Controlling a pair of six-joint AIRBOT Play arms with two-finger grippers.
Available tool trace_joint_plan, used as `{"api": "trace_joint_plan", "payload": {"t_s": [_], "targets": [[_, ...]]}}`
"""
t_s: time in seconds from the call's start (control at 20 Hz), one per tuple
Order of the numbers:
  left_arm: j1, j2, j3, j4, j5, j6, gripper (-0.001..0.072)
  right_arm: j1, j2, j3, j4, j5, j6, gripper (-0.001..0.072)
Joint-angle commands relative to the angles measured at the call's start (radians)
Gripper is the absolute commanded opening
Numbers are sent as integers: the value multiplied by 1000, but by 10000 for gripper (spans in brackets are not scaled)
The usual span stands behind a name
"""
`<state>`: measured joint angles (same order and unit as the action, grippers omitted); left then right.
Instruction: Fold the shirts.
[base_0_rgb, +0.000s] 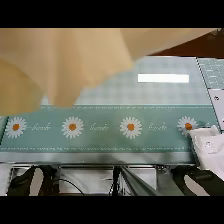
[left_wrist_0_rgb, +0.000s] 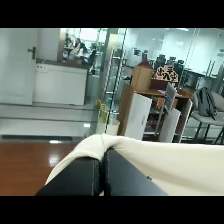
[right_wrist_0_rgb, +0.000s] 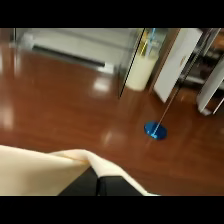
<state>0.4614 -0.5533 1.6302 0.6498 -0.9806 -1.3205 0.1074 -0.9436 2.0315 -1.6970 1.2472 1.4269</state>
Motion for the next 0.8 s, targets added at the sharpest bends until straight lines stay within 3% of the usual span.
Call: {"api": "trace_joint_plan", "payload": {"t_s": [0.0,0.15,0.3,0.35,0.55,0.75], "targets": [[24,45,83,-27,-177,-6,31,1,127,12,13,82,21,10],[24,111,101,49,-342,-140,30,0,176,12,30,215,33,10],[27,144,101,77,-528,-373,30,0,141,11,52,478,39,10],[27,144,100,109,-604,-375,30,0,103,11,42,588,39,9],[46,143,-6,342,-837,-242,30,1,-47,-114,69,607,62,9],[44,139,-332,356,-743,-209,30,1,-261,-243,75,536,28,10]]}}
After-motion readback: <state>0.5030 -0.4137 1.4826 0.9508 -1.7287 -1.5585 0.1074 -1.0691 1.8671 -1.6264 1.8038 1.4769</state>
